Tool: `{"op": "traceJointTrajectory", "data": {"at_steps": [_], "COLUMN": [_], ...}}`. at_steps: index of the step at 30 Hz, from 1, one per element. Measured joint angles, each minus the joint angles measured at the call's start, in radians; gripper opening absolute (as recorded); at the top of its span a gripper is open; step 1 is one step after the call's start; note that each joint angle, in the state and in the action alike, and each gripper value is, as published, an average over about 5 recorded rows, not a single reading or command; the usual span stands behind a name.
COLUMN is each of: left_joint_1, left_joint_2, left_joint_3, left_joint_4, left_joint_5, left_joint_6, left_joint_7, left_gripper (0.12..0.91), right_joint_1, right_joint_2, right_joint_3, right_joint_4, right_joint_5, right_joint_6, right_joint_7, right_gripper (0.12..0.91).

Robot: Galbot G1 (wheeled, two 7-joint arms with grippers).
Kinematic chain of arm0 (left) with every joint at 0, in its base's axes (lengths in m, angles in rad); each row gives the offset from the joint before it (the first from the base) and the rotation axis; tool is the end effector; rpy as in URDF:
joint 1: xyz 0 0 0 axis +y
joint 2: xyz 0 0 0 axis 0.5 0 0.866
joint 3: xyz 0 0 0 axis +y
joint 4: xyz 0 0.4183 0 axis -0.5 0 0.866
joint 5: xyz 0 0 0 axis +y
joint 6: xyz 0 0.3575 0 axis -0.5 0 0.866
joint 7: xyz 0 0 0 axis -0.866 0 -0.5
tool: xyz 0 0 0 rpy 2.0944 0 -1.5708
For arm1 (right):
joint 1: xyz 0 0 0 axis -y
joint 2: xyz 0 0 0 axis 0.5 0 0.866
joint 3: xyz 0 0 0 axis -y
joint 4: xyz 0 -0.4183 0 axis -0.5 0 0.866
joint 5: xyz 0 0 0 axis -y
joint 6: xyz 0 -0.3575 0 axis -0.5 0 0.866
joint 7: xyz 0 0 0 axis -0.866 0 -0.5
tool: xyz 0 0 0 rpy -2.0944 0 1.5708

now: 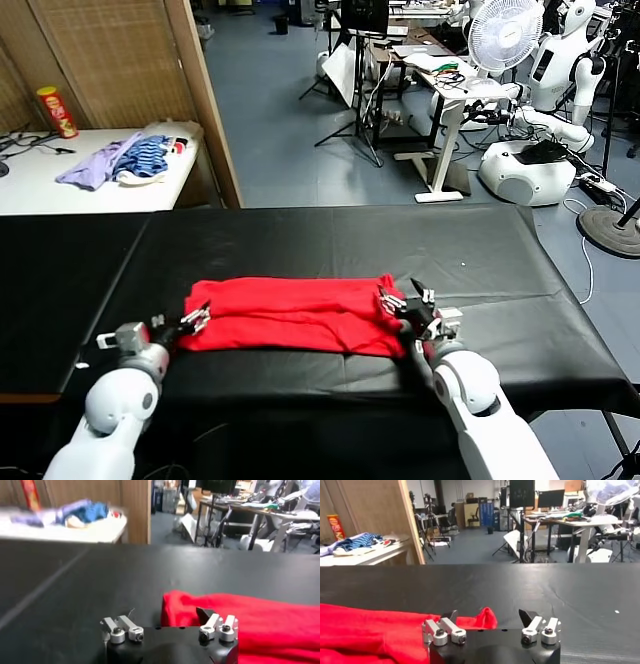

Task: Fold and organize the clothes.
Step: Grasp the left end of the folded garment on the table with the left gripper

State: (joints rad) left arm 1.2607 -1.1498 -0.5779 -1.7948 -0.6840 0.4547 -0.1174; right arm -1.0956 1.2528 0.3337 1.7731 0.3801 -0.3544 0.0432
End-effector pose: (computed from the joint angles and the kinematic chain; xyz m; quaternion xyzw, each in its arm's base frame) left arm 0.2763 0.1558 -0.3685 0.0061 -0.9679 0.1089 0.2266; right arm 0.3266 -0.0455 -0.3660 0.1065 -0.9846 -0.0181 0.1374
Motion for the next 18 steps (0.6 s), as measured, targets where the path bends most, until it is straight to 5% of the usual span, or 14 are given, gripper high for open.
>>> {"op": "traceJointTrajectory", "data": {"at_steps": [6, 11, 18], "left_joint_1": [-0.003, -0.004, 0.009], "left_joint_2": [-0.019, -0.020, 0.031], "left_joint_3": [0.008, 0.019, -0.005], "left_joint_4": [-0.005, -0.002, 0.008], "left_joint_5": [0.018, 0.142, 0.477], "left_joint_6": [-0.002, -0.028, -0.097], "left_joint_7": [0.011, 0.028, 0.053], "left_gripper": [0.434, 0.187, 0.163], "right_joint_1": [-0.001, -0.002, -0.016], "right_joint_2": [0.010, 0.015, 0.013], "right_joint_3": [0.002, 0.016, 0.032], "right_joint_4": [0.005, 0.024, 0.081], "right_joint_5": [-0.019, -0.033, -0.019], "right_joint_6": [-0.004, -0.047, -0.098], "right_joint_7": [0.012, 0.045, 0.067], "right_gripper": [0.798, 0.798, 0.798]}}
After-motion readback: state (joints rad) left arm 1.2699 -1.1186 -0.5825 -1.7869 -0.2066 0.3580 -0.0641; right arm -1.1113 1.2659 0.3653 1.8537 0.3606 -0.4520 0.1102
